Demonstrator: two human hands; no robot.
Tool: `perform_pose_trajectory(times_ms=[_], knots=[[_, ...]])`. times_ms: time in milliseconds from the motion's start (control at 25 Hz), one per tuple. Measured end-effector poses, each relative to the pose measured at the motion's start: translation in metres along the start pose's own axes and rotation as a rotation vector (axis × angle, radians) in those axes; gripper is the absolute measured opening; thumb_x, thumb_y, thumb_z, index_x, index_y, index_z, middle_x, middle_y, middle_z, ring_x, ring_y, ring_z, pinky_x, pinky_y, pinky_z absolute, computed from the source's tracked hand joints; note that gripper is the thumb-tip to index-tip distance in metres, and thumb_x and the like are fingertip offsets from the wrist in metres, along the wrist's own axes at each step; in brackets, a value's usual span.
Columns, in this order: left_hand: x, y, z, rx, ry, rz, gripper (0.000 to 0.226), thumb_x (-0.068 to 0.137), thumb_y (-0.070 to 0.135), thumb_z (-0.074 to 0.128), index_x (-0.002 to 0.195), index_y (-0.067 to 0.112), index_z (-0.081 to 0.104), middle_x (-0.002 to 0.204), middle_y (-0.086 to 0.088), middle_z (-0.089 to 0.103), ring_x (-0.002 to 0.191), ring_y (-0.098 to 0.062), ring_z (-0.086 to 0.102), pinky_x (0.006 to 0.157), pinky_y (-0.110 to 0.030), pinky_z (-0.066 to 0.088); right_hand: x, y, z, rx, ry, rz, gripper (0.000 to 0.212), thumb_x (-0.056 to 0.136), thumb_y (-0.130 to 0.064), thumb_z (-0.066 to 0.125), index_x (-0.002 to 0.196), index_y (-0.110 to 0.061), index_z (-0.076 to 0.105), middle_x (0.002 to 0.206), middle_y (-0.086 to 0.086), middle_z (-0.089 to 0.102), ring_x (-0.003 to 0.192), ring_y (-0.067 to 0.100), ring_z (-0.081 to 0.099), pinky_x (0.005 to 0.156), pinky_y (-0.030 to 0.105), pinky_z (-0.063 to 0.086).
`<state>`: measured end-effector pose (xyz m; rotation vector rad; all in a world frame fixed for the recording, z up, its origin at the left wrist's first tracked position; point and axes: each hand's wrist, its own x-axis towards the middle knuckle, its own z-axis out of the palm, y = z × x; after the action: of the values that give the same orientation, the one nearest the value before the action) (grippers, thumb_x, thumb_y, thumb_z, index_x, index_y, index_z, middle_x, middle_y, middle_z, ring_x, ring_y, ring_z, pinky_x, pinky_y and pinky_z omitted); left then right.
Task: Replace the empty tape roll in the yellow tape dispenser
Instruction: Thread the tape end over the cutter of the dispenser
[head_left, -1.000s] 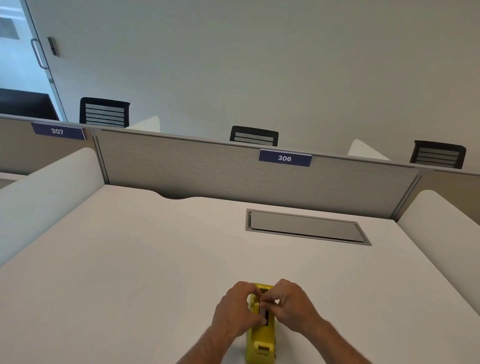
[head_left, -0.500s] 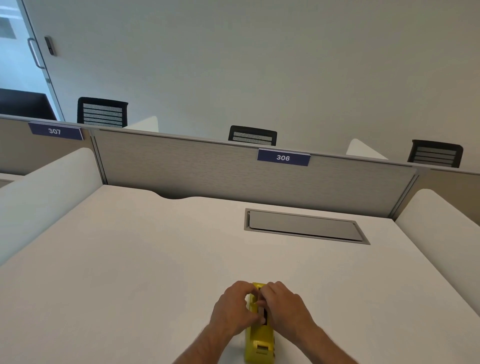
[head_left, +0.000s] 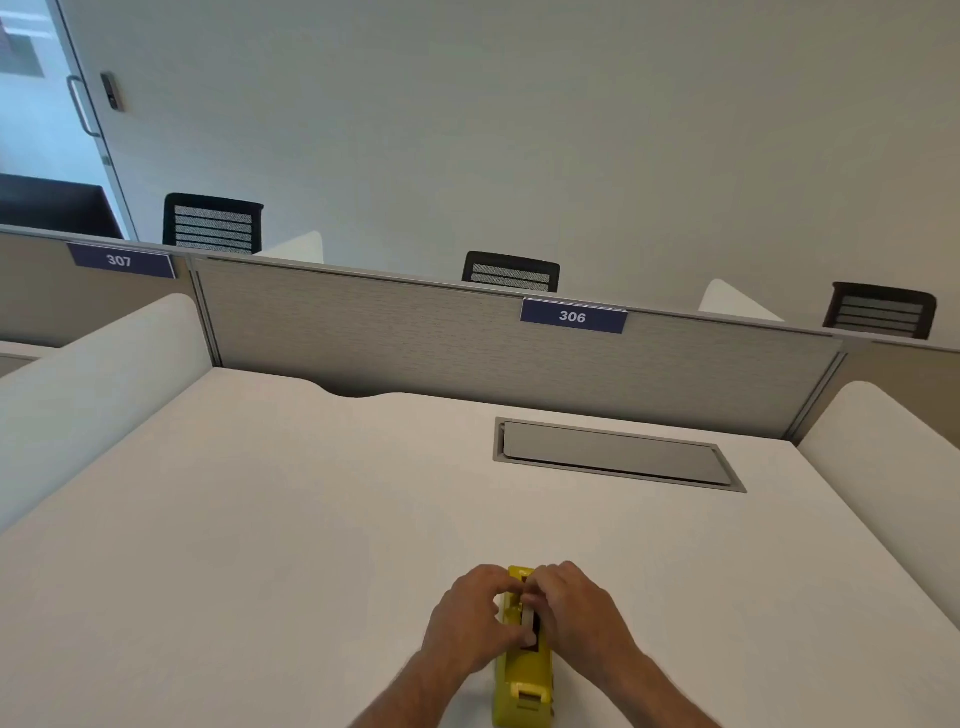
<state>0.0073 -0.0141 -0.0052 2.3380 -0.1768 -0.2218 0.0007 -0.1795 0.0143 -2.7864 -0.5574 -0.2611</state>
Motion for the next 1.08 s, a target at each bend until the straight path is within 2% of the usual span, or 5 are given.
perform_pose_trajectory(times_ms=[280,400,520,760,1080], knots=[[0.0,0.0,-0.002,-0.039,-0.001,-0.007,0.059,0.059,0.05,0.087,0.111,0.045,0.06,0.128,0.02,0.055,0.099,-0.008,0.06,0.088,-0.028,0.056,-0.003,0.002,-0.006,0.006,0.022,-0.037,0.025,0.102,-0.035,0.047,0.118,-0.026,0.064,0.105,-0.004,0.069,0.095,0.012,0.058,0.075,0.024,0.05],[0.0,0.001,-0.003,-0.033,-0.006,-0.009,0.058,0.06,0.05,0.087,0.11,0.044,0.059,0.129,0.019,0.054,0.102,-0.009,0.06,0.09,-0.029,0.057,-0.005,-0.001,-0.011,-0.129,0.051,-0.152,0.01,0.088,-0.033,0.071,0.094,-0.025,0.073,0.083,-0.008,0.073,0.076,0.009,0.062,0.054,0.016,0.047],[-0.001,0.001,-0.004,-0.031,-0.024,-0.003,0.064,0.063,0.05,0.087,0.119,0.043,0.057,0.134,0.017,0.053,0.104,-0.011,0.059,0.092,-0.03,0.056,-0.006,-0.004,-0.011,-0.166,0.068,-0.166,0.02,0.069,-0.03,0.088,0.078,-0.027,0.07,0.07,-0.012,0.069,0.062,0.006,0.06,0.042,0.013,0.045],[-0.004,-0.009,-0.018,0.216,-0.165,0.072,0.096,0.062,0.068,0.078,0.145,0.051,0.032,0.156,0.017,0.036,0.131,-0.013,0.048,0.11,-0.041,0.045,-0.008,0.0,-0.008,-0.183,0.096,-0.171,0.021,0.076,-0.031,0.083,0.077,-0.028,0.063,0.07,-0.013,0.065,0.062,0.006,0.057,0.039,0.015,0.044],[-0.003,-0.006,-0.019,0.368,-0.171,0.111,0.098,0.066,0.072,0.073,0.148,0.049,0.025,0.158,0.017,0.035,0.143,-0.015,0.035,0.114,-0.045,0.034,-0.017,-0.003,-0.007,-0.195,0.103,-0.219,0.019,0.08,-0.034,0.078,0.076,-0.028,0.061,0.071,-0.012,0.063,0.062,0.005,0.054,0.042,0.014,0.042]])
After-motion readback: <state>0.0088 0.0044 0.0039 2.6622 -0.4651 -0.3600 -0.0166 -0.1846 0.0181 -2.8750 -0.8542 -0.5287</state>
